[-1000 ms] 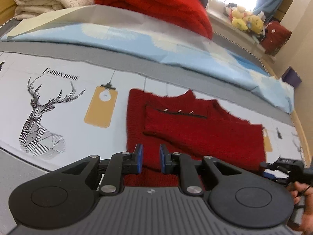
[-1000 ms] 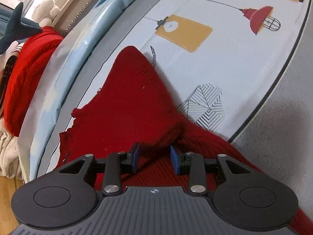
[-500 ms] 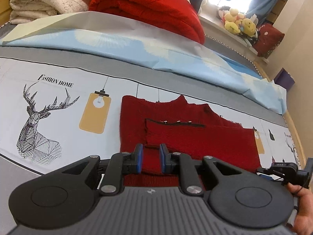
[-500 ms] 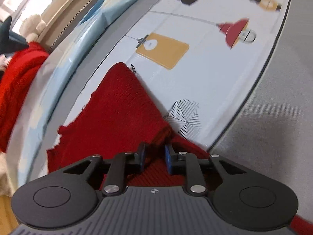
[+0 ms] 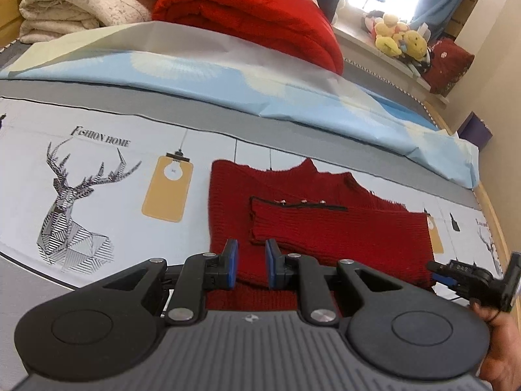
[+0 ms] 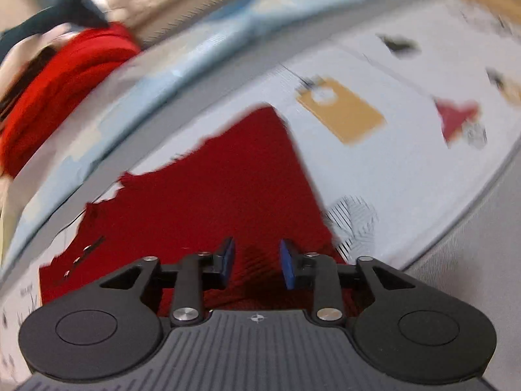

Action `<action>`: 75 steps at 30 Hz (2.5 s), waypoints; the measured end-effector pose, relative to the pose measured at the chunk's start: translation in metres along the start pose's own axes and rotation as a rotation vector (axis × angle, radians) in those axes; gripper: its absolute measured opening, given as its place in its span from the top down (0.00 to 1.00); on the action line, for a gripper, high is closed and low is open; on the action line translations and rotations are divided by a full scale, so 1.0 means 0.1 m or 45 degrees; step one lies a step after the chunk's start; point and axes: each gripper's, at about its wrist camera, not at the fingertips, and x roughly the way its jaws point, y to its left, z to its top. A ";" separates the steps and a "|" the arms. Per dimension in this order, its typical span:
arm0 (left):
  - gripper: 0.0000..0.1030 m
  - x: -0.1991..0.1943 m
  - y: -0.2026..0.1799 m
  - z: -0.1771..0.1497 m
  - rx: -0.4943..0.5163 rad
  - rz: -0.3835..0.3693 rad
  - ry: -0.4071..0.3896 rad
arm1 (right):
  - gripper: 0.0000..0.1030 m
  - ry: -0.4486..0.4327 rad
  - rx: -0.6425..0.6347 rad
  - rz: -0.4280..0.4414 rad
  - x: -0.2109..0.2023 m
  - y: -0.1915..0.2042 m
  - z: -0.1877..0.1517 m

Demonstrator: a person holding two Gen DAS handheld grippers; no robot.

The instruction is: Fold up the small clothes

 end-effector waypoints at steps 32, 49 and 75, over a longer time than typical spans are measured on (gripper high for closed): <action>0.76 -1.46 -0.30 -1.20 0.282 0.091 -0.349 | 0.49 -0.474 -0.406 0.108 -3.27 -0.59 -1.25; 0.91 -1.72 0.48 -2.62 0.094 0.041 -0.128 | 0.55 -0.217 -0.023 0.082 -2.86 -1.50 -1.76; 0.67 -0.81 0.97 -2.97 -0.064 0.163 0.154 | 0.53 0.134 -0.124 -0.253 -1.75 -1.64 -1.91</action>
